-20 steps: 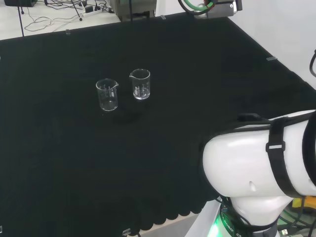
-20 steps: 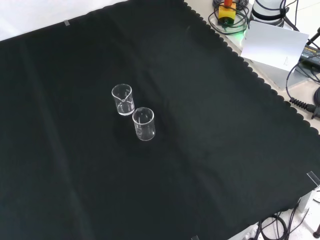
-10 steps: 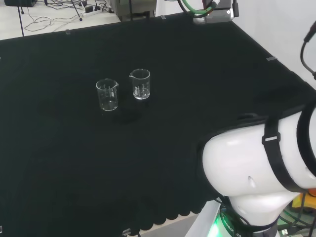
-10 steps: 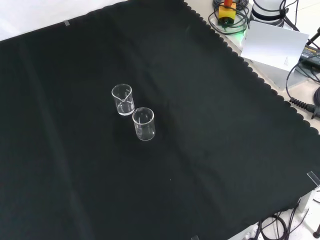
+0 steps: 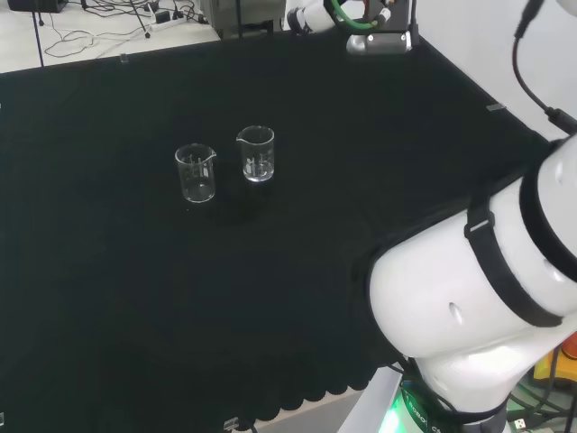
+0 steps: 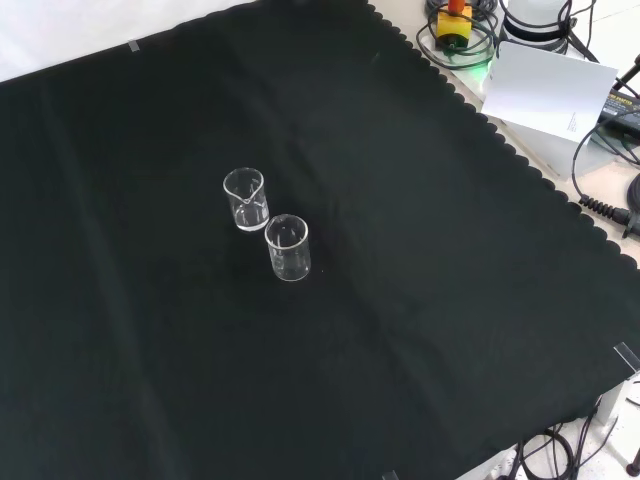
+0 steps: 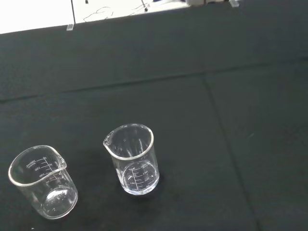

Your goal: Pick up the beaker on the right.

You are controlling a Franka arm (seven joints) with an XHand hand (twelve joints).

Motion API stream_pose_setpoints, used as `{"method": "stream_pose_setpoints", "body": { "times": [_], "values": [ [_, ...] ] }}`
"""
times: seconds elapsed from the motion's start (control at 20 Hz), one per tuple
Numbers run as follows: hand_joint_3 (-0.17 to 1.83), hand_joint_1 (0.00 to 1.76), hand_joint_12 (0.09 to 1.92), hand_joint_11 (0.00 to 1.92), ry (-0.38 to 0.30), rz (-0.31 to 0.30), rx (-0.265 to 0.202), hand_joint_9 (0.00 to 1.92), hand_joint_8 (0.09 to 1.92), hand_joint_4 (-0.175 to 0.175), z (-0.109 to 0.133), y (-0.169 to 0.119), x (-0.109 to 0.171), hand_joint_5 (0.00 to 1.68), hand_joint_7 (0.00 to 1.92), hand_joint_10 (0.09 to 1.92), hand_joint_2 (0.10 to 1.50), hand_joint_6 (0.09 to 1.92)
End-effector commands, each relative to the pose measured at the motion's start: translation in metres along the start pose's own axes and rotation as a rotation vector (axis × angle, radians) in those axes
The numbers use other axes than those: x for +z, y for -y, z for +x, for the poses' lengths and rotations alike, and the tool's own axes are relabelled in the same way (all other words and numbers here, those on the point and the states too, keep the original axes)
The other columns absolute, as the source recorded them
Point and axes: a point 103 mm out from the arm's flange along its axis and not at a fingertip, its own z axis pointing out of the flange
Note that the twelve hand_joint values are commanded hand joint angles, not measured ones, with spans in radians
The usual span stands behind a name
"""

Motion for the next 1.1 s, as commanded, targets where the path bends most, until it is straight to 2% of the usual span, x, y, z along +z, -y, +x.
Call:
{"method": "stream_pose_setpoints", "body": {
  "times": [0.05,0.35,0.55,0.75,1.1],
  "values": [
    [0.28,0.65,1.26,0.0,-0.099,-0.001,-0.005,0.31,0.55,-0.014,-0.018,-0.064,0.048,0.41,0.2,0.62,0.92,0.09],
    [0.47,0.7,1.28,0.0,-0.158,0.041,-0.005,0.31,0.56,-0.015,-0.023,-0.09,0.089,0.38,0.19,0.62,0.77,0.09],
    [0.49,0.71,1.27,0.0,-0.213,0.086,-0.023,0.29,0.56,-0.016,-0.024,-0.103,0.118,0.37,0.18,0.62,0.72,0.09],
    [0.49,0.72,1.26,0.0,-0.222,0.124,-0.036,0.28,0.56,-0.018,-0.021,-0.112,0.148,0.35,0.16,0.62,0.68,0.09],
    [0.49,0.75,1.26,0.0,-0.252,0.163,-0.054,0.28,0.56,-0.019,-0.022,-0.119,0.185,0.35,0.16,0.62,0.64,0.09]
  ]
}}
